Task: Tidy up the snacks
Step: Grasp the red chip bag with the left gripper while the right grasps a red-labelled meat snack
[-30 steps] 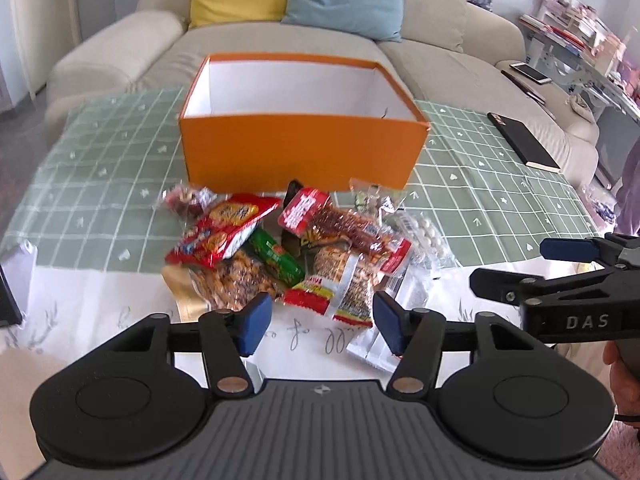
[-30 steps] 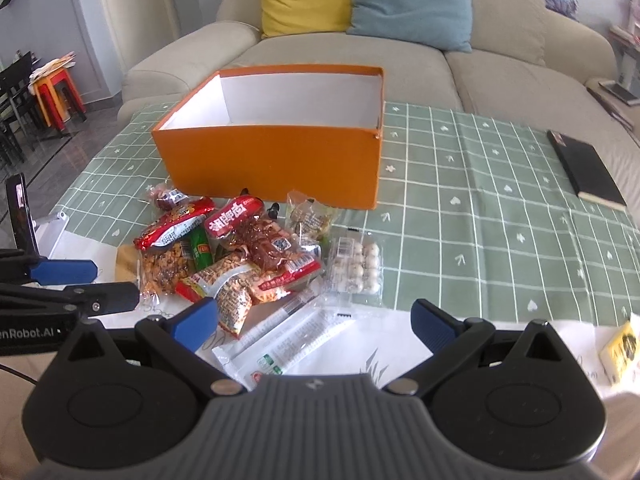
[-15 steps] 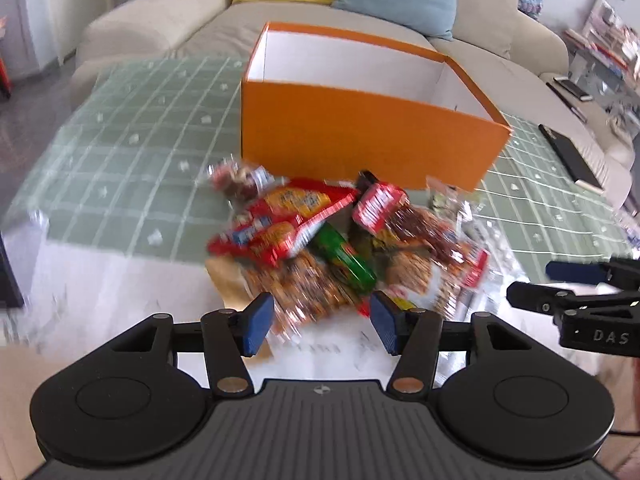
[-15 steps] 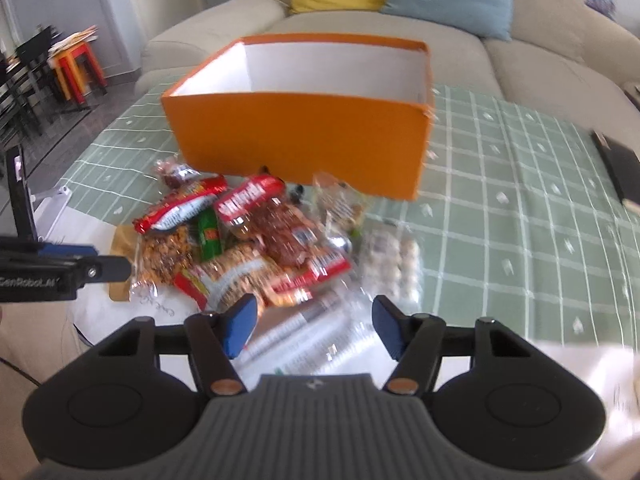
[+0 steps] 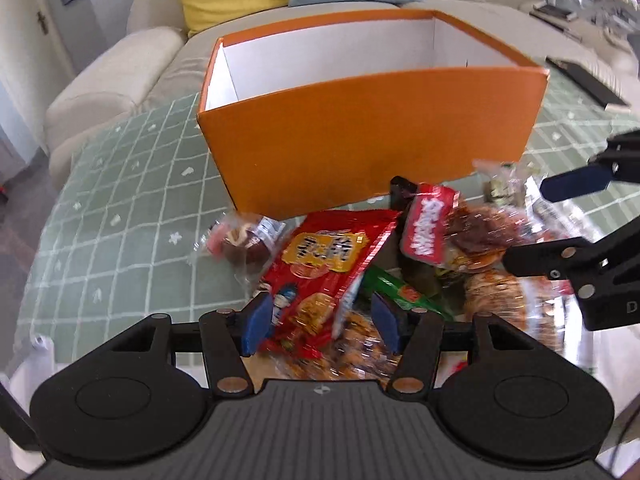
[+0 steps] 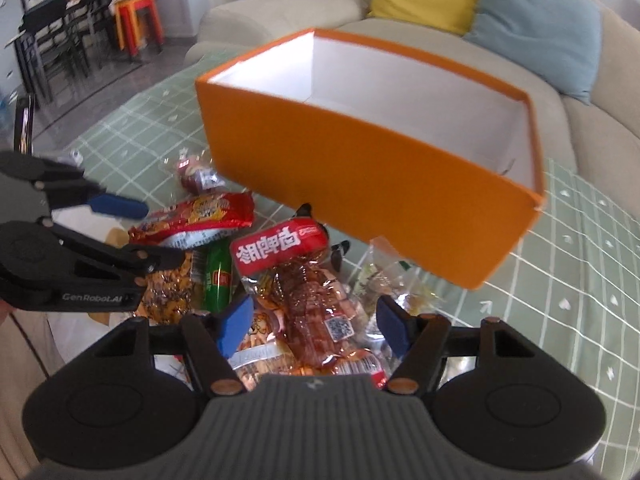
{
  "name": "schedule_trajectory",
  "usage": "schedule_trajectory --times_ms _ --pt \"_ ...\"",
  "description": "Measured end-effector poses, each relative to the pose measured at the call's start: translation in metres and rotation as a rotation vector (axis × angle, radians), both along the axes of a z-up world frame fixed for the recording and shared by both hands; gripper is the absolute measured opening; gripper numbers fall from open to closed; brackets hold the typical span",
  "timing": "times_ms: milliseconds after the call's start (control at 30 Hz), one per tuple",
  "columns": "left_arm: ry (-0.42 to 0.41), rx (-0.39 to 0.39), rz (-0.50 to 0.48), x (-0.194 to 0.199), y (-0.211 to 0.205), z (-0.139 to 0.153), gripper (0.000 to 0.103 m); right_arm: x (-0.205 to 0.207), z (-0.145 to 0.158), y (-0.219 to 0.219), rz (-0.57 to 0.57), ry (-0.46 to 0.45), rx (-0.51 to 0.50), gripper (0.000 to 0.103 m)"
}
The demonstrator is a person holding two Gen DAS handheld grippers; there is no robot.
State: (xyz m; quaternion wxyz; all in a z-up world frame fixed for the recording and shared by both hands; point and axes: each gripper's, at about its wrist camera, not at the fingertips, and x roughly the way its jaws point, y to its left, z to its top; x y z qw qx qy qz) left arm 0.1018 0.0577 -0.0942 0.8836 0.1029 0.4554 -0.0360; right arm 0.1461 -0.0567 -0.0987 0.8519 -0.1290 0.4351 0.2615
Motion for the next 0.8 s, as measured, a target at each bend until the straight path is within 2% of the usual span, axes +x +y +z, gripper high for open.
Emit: schedule_trajectory --times_ms 300,400,433,533,667,767,800 --pt "-0.001 0.1 -0.067 0.015 -0.009 -0.015 0.067 0.013 -0.017 0.014 0.032 0.031 -0.039 0.065" --pt "0.0 0.135 -0.073 0.019 -0.013 -0.019 0.067 0.015 -0.022 0.02 0.046 0.032 -0.064 0.062" --pt "-0.001 0.146 -0.073 0.02 -0.015 -0.02 0.067 0.016 -0.023 0.022 0.05 0.031 -0.068 0.054" --pt "0.008 0.157 -0.075 0.022 -0.018 -0.023 0.066 0.019 -0.024 0.026 0.055 0.03 -0.079 0.038" --pt "-0.003 0.172 -0.093 0.023 -0.02 -0.024 0.053 0.02 -0.022 0.026 0.056 0.02 -0.082 0.036" --pt "-0.017 0.172 -0.1 0.021 -0.02 -0.023 0.048 0.018 -0.017 0.026 0.067 -0.008 -0.09 0.034" --pt "-0.028 0.167 -0.1 0.02 -0.019 -0.022 0.042 0.017 -0.015 0.025 0.074 -0.016 -0.088 0.028"
